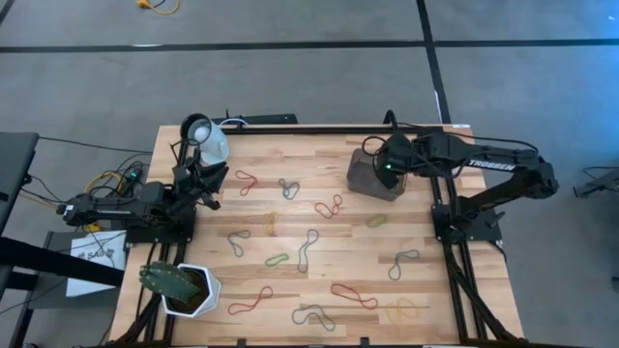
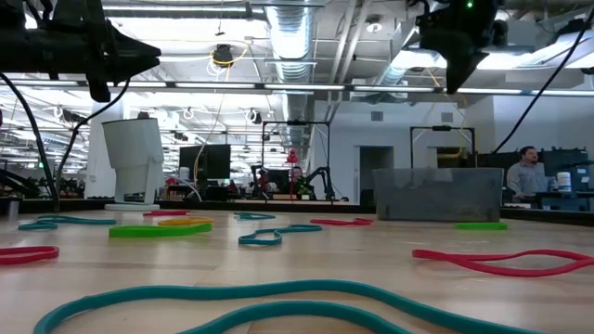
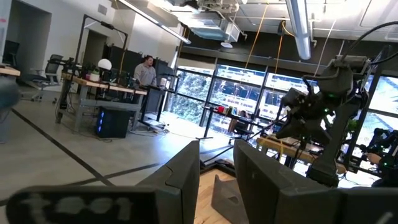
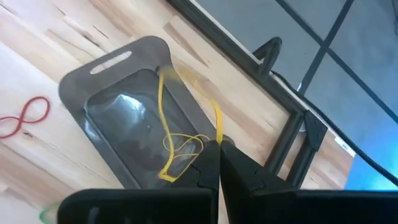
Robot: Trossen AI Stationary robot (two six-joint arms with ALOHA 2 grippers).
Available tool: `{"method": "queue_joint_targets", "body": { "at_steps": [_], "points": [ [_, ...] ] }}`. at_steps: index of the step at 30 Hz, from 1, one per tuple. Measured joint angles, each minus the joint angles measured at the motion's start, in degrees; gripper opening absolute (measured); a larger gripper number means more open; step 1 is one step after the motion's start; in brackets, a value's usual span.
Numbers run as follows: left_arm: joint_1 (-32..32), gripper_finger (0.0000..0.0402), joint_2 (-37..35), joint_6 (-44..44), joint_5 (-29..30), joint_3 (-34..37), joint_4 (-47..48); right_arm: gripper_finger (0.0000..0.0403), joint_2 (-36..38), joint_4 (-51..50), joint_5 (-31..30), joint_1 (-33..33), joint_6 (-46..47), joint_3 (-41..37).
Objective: Pick and place rubber bands into bin
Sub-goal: Put the yellow rubber band into the black container
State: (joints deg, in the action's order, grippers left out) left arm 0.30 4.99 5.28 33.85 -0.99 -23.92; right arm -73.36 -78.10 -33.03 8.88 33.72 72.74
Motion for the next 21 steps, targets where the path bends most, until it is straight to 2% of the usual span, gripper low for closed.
{"method": "queue_joint_targets", "body": {
  "at_steps": [5,12,21],
  "points": [
    [0.0,0.0088,-0.02,-0.02,0.0,0.0,0.0,0.0,0.0,0.03,0.14,0.0,2.57,-3.22],
    [-0.01,0.0088,-0.02,-0.02,0.0,0.0,0.0,0.0,-0.02,6.32,0.77,0.0,2.73,-11.73],
    [-0.02,0.0088,-0.01,-0.02,0.02,0.0,0.0,0.0,-0.02,12.79,8.52,0.0,2.83,-17.15]
  ]
}}
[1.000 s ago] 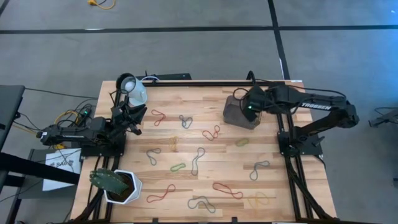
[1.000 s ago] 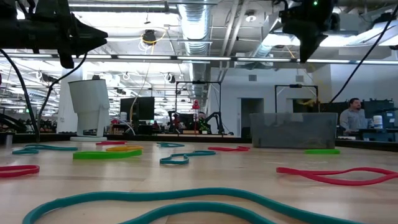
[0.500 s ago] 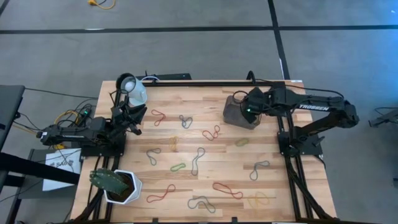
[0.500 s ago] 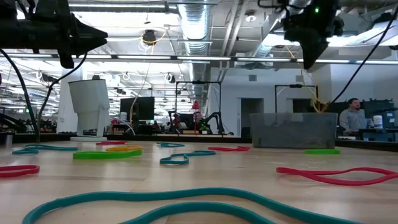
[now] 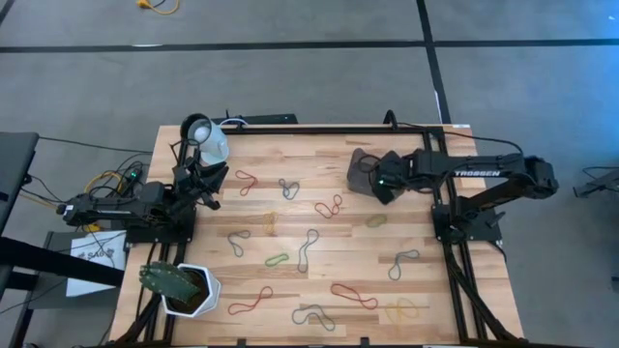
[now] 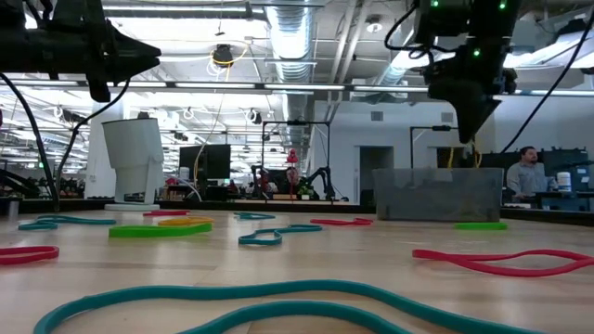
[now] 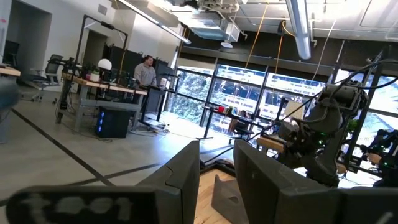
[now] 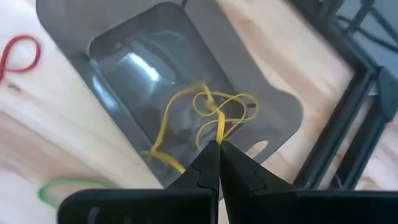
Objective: Pick and place rubber bands into bin
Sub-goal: Put the yellow rubber band into the black container
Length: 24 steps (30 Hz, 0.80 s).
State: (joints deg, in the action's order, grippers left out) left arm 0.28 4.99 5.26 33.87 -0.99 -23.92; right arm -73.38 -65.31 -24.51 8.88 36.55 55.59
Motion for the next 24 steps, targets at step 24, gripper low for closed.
{"method": "queue_joint_targets", "body": {
  "at_steps": [24],
  "points": [
    [0.01,0.0088,-0.02,0.02,0.0,0.0,0.0,0.0,0.0,1.94,3.39,0.01,3.8,-3.64]
  ]
}}
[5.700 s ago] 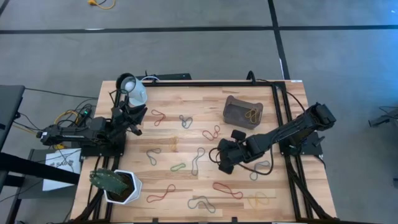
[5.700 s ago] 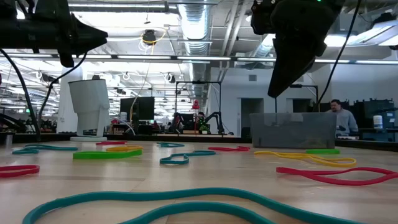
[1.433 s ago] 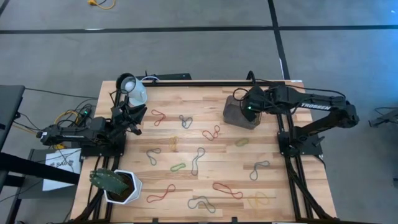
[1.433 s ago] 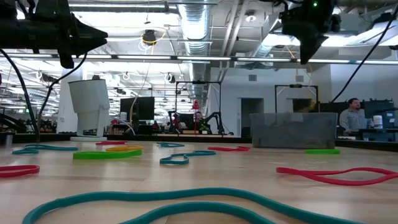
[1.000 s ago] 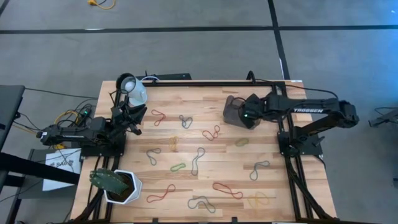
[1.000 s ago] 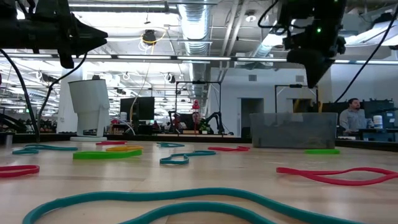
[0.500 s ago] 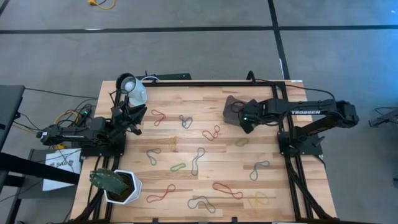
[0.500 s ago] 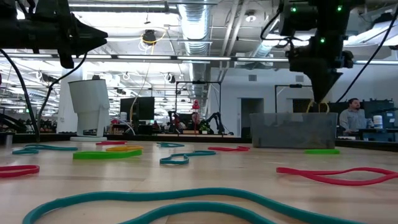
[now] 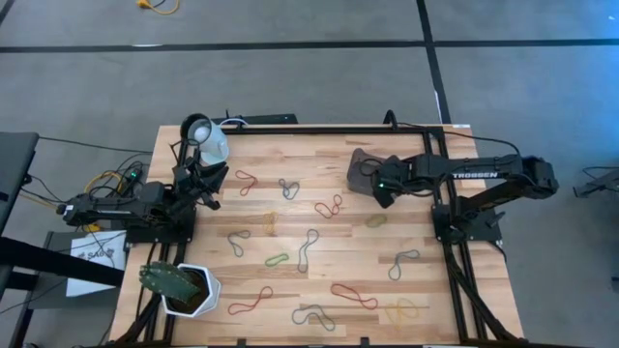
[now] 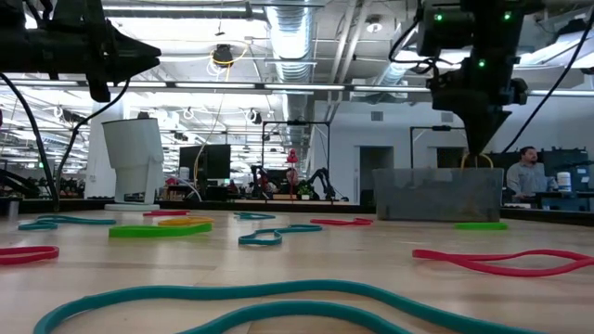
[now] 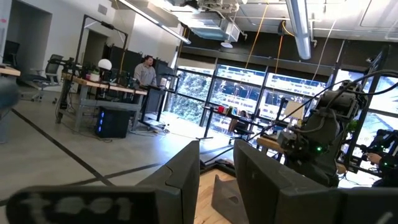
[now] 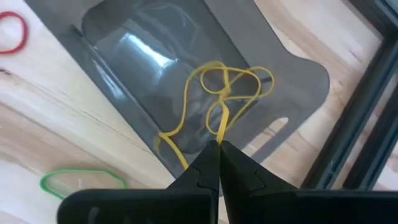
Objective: Pick and place rubber bands into bin
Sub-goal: Put the yellow rubber band into the black container
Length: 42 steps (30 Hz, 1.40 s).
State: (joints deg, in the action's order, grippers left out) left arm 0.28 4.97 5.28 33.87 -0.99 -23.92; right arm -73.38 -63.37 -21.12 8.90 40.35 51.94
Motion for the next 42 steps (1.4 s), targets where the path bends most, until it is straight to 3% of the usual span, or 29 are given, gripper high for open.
{"method": "queue_joint_targets", "body": {
  "at_steps": [11,24,35,42],
  "points": [
    [0.01,0.0088,0.0,0.02,0.0,0.0,-0.02,0.0,-7.0,2.6,0.38,4.31,-5.12,0.04],
    [0.0,0.0088,0.01,0.0,0.0,0.0,0.0,0.0001,-16.82,6.88,9.48,11.36,-18.08,0.02],
    [0.0,0.0088,0.0,-0.02,0.0,0.0,0.0,0.0068,-16.92,5.82,11.32,16.1,-18.51,0.02],
    [0.01,0.0088,0.02,-0.02,0.0,0.0,0.0,0.0087,-16.92,5.78,10.6,15.77,-20.86,1.72]
  ]
}}
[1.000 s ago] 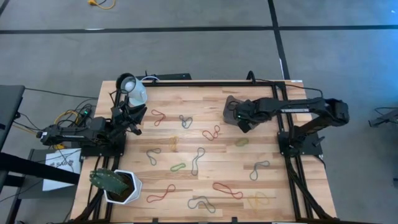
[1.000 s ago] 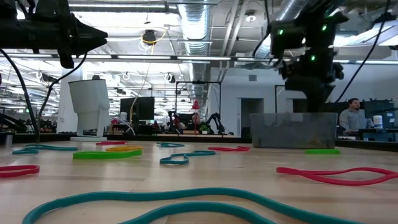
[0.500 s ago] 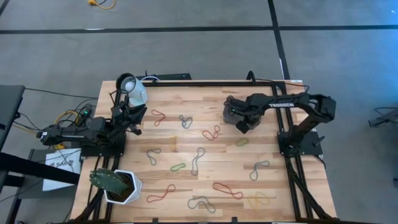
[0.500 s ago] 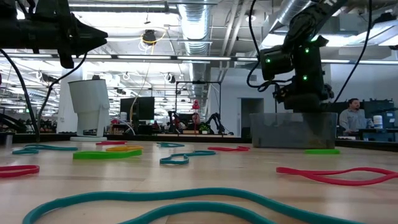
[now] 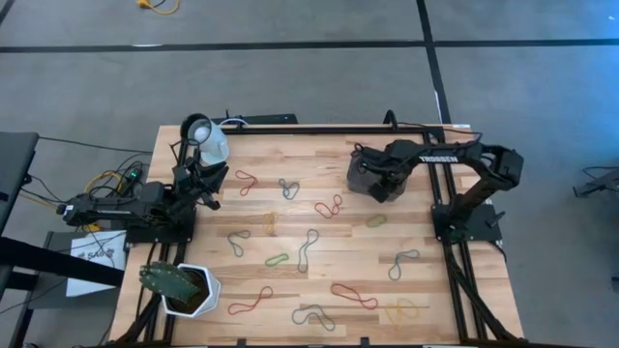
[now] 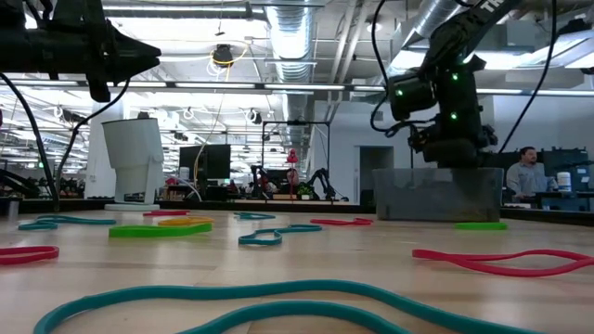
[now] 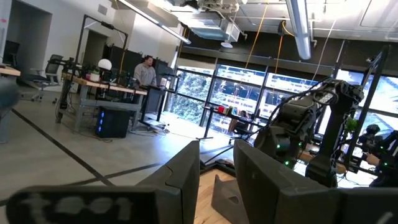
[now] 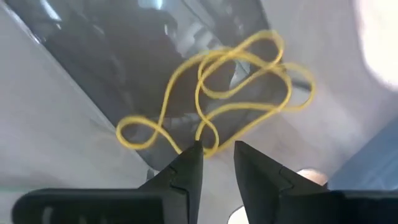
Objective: Pick and place rubber bands into bin
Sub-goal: Put the yellow rubber band into the black container
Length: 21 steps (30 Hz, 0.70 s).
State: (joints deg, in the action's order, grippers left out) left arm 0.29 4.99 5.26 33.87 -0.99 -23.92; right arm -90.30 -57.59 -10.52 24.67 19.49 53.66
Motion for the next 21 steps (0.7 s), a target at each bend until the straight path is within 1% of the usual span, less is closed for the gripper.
{"method": "queue_joint_targets", "body": {
  "at_steps": [5,9,12,14,16,21],
  "points": [
    [-0.01,0.0088,-0.02,-0.02,0.0,0.0,-0.02,0.0088,2.01,-0.71,-0.96,-2.17,-1.04,5.77],
    [-0.01,0.0088,0.0,-0.02,0.0,0.0,-0.02,0.0087,6.18,-3.61,-1.58,-4.7,-1.45,12.18],
    [0.0,0.0088,0.0,0.0,0.0,0.0,-0.02,0.0087,10.3,-6.18,-1.55,-7.89,0.44,16.67],
    [0.0,0.0088,0.0,0.0,0.0,0.0,0.0,0.0087,13.22,-6.39,-1.4,-11.15,2.19,18.43],
    [0.0,0.0088,-0.02,0.0,-0.08,0.0,0.14,0.0087,16.24,-6.54,-0.95,-15.33,4.81,18.55],
    [0.0,0.0088,0.0,1.18,-0.12,0.0,1.58,0.0087,20.83,-6.53,2.75,-29.37,11.71,16.09]
  ]
}}
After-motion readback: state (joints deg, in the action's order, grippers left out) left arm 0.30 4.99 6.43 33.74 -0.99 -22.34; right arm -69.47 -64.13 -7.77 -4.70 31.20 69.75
